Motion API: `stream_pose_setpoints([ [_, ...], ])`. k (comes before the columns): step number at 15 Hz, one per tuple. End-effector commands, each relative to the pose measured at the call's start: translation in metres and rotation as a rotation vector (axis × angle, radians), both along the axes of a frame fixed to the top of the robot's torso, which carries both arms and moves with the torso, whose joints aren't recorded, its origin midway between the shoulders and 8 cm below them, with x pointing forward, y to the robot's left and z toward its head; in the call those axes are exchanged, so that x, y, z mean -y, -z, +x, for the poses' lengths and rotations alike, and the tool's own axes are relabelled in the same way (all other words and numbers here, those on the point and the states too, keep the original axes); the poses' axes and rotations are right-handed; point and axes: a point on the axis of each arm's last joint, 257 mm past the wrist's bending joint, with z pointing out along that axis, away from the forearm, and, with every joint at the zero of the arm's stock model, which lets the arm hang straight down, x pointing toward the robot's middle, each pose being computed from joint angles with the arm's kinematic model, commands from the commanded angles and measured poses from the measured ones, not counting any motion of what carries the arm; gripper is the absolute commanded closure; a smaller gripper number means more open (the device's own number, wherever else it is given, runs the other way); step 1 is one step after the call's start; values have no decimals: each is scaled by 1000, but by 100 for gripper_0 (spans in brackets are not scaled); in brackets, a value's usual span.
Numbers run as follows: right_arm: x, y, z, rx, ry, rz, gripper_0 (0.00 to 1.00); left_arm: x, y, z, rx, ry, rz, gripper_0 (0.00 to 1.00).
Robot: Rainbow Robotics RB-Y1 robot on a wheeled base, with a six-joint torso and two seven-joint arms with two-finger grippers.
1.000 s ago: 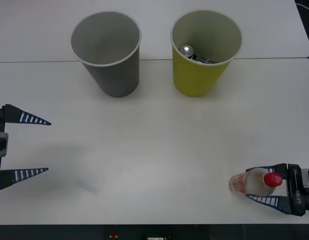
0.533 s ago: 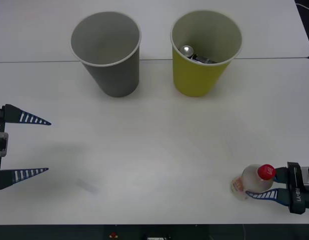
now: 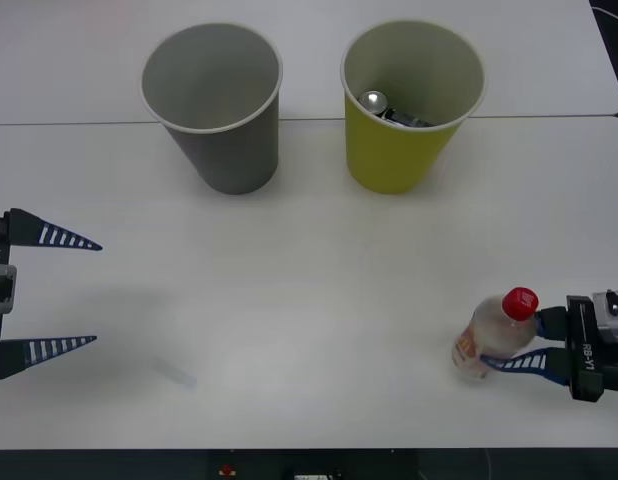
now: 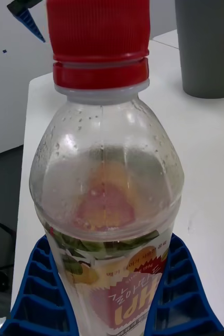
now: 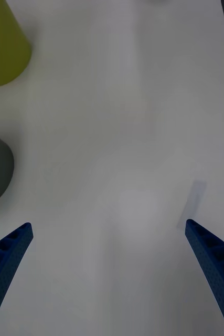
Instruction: Put the can into the green bin and the plastic bottle into the gray bin
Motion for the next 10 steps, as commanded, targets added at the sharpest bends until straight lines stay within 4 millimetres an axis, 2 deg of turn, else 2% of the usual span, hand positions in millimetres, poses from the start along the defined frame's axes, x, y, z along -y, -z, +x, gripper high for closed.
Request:
stream_pose_setpoints([
  [1,-14,-23,3,-57,18,11,100,0,0,0,0,0,0,0],
  [6,-39,-76,6,-147,35,11,100,0,0,0,0,0,0,0],
  [10,-68,-114,8,-210,92,47,100,0,0,0,0,0,0,0],
])
